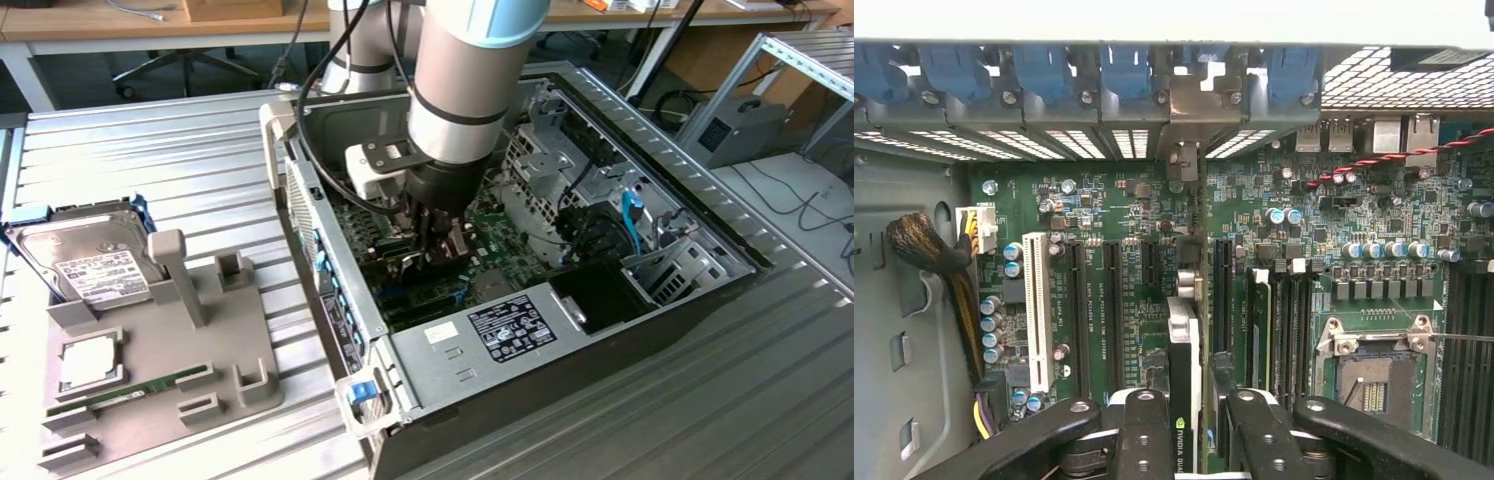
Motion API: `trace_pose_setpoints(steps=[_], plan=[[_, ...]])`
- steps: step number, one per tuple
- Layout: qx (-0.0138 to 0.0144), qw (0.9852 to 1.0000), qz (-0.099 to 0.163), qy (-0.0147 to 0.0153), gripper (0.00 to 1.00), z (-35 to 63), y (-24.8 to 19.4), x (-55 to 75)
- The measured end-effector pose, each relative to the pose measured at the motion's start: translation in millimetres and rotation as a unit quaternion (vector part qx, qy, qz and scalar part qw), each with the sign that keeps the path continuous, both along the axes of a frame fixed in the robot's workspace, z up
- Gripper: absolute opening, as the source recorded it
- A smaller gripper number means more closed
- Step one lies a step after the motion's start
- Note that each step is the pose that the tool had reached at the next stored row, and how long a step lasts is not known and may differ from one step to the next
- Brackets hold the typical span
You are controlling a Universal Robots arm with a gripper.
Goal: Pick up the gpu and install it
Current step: 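Insert the gpu into the slot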
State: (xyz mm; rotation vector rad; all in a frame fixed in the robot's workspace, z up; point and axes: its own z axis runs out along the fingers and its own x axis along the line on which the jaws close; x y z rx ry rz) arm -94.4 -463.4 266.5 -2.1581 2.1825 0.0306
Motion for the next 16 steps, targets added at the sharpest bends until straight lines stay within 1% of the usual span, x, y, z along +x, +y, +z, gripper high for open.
trace_pose_setpoints(steps=[16], plan=[[0.0001,1.0,0.0,-0.0003,0.27,-0.8,-0.1,-2.4]])
